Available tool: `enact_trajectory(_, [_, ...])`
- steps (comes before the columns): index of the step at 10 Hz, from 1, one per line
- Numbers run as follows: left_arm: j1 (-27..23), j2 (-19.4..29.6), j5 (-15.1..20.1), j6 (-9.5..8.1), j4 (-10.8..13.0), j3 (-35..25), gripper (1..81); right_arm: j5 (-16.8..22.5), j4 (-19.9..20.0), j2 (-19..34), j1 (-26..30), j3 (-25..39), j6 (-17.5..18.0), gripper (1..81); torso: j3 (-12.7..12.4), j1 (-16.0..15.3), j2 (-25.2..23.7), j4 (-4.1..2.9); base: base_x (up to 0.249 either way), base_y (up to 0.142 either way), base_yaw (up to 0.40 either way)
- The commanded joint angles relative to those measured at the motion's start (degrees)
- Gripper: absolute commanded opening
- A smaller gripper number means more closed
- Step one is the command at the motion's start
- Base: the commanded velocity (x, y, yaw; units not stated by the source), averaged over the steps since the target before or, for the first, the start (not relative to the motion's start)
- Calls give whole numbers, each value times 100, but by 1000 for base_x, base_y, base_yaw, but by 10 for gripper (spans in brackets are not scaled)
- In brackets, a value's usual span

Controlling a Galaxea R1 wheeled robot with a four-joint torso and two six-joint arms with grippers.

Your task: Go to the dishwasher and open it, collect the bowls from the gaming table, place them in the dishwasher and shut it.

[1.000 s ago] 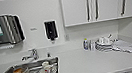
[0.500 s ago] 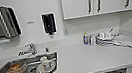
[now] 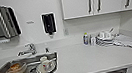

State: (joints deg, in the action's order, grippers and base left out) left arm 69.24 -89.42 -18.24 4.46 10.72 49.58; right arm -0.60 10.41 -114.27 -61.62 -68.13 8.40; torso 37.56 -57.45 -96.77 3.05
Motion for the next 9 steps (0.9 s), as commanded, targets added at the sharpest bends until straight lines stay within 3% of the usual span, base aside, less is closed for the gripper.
enact_trajectory(1, [-380,310,4,11,80,-132,811,622,145,244,848,231,329,811,0,0,0,0,0,0,0])
enact_trajectory(4, [-485,257,4,20,115,-80,811,868,137,183,1409,363,804,811,2,-2,0,0,0,0,0])
enact_trajectory(5, [-503,222,31,20,133,-62,811,1139,137,105,1638,381,1074,811,2,-2,0,0,0,0,0])
enact_trajectory(6, [-503,195,-30,20,133,-62,811,1377,137,26,1875,381,1450,811,2,-2,0,0,0,0,0])
enact_trajectory(8, [-529,117,-48,20,133,-71,811,1466,128,-123,2227,329,2144,811,5,-4,0,0,0,0,0])
enact_trajectory(9, [-565,108,-31,20,133,-80,811,1458,145,-203,2342,190,2798,811,5,-4,0,0,0,0,0])
